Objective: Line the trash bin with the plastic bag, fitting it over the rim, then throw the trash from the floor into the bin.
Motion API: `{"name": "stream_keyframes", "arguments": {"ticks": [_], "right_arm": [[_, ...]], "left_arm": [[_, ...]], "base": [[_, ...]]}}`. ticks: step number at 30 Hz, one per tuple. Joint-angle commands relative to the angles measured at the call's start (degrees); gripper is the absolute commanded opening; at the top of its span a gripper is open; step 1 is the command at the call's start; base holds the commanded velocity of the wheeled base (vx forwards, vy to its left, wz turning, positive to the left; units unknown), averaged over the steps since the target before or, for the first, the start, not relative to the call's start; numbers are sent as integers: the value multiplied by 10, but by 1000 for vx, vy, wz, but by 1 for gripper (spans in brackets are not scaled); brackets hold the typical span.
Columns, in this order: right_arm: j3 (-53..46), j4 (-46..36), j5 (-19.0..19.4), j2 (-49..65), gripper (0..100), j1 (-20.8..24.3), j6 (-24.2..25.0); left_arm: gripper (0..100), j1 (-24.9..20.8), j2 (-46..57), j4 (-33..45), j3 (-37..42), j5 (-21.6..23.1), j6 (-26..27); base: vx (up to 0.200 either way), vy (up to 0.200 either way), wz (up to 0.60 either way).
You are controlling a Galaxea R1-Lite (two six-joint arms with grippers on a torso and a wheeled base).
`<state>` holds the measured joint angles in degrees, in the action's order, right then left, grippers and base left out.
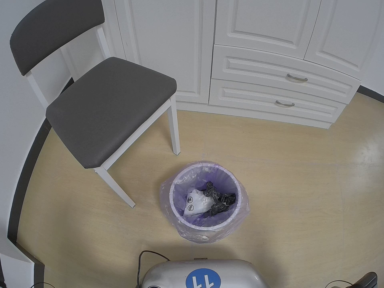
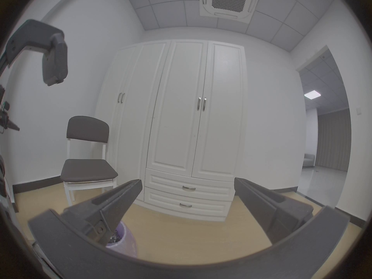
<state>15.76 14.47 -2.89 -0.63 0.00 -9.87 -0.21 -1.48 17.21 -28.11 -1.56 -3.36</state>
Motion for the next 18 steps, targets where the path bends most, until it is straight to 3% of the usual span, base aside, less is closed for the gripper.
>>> {"name": "stream_keyframes", "arguments": {"ticks": [1, 10, 13, 18], "right_arm": [[-32, 35, 3, 6, 100, 0, -26], [-128, 199, 3, 6, 100, 0, -67], [-156, 260, 0, 6, 100, 0, -69], [-158, 294, -5, 6, 100, 0, -80]], "left_arm": [[100, 0, 15, -28, 35, 0, 6], [100, 0, 15, -261, 236, -6, 0], [100, 0, 15, -284, 278, -7, -3], [100, 0, 15, -260, 280, -12, -27]], "base": [[0, 0, 0], [0, 0, 0], [0, 0, 0], [0, 0, 0]]}}
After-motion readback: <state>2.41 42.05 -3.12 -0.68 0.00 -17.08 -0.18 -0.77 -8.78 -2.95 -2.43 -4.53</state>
